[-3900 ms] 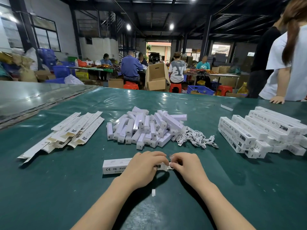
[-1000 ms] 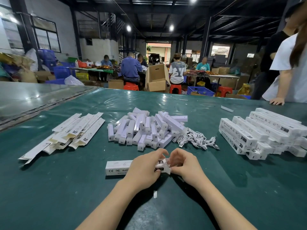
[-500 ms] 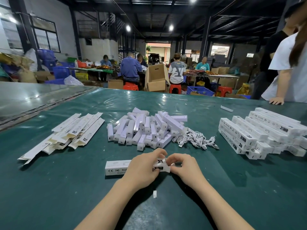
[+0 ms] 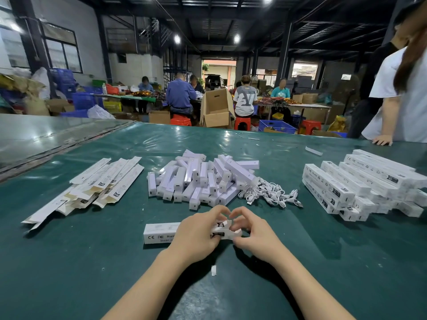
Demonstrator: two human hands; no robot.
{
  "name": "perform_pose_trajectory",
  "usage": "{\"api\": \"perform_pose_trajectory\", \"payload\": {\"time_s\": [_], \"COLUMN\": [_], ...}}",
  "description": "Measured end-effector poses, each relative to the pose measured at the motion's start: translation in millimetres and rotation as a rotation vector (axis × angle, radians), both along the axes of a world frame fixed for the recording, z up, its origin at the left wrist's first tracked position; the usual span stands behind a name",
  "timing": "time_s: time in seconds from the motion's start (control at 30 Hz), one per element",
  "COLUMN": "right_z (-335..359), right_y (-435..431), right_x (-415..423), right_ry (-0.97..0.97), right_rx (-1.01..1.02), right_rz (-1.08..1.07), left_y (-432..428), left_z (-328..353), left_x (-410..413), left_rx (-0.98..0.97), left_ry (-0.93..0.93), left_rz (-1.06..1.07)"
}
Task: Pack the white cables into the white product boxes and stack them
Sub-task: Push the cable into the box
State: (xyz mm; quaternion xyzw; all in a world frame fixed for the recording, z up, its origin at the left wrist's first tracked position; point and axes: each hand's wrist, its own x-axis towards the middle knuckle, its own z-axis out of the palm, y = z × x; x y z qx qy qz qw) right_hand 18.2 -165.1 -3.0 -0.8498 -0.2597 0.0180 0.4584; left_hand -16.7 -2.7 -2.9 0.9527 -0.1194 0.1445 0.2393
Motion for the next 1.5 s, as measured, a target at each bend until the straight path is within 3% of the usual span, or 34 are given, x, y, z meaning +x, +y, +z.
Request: {"api": "perform_pose_trajectory", "payload": {"time_s": [0.23, 0.43, 0.57, 1.2, 1.33, 1.5], "right_z": [-5.5, -6.5, -7.8, -5.2, -3.6, -1.7], "right_y": [3.7, 4.4, 8.9, 4.0, 0.9, 1.0], "right_x": [4.6, 5.4, 6.6, 5.2, 6.8, 4.2], "right_ry": [-0.127, -0.076, -0.190, -0.318, -0.411, -0.379], "right_rx": [-0.081, -0.097, -0.264, -0.348, -0.465, -0.434], "right_rz": [-0.092, -0.134, -0.128, -0.062, -0.026, -0.050], "left_y": [-0.4, 0.4, 0.5, -2.1, -3.3, -6.3], "left_z": [1.2, 0.6, 0.6, 4.7, 2.6, 0.9], "left_x": [-2.4, -3.1, -2.5, -5.4, -6.7, -6.5], "left_rx": [-0.034, -0.030, -0.013, -0.006, -0.015, -0.047], "left_ry": [0.012, 0.012, 0.005, 0.026, 0.009, -0.048], "left_rz": [-0.020, -0.016, -0.015, -0.036, -0.042, -0.038]}}
